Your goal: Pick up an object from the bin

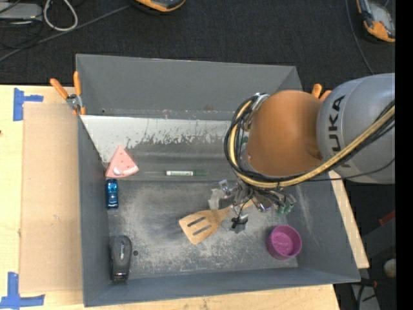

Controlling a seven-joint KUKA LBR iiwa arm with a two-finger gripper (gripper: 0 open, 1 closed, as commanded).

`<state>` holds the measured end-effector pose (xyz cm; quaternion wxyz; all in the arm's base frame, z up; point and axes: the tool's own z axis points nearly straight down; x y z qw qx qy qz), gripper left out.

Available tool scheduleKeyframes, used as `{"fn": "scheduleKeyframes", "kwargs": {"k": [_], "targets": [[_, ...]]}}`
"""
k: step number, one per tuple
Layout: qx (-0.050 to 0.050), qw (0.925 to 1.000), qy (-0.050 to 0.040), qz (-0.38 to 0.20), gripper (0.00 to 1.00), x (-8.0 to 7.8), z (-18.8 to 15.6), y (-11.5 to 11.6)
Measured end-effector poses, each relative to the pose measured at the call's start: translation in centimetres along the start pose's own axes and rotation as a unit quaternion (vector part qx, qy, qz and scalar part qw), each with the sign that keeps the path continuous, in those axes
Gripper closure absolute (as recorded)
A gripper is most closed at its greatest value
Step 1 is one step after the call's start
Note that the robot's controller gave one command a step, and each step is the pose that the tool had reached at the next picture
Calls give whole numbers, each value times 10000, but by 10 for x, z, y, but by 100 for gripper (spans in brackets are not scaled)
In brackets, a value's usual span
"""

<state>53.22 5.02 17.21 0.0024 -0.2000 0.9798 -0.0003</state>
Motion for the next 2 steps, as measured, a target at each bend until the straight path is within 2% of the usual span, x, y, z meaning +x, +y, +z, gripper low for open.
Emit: {"fn": "scheduleKeyframes", "kwargs": {"k": [1, 2], "targets": [[-10, 10000, 26, 10, 100, 1, -44, 1], [2, 10000, -10, 12, 100, -1, -82, 0]]}}
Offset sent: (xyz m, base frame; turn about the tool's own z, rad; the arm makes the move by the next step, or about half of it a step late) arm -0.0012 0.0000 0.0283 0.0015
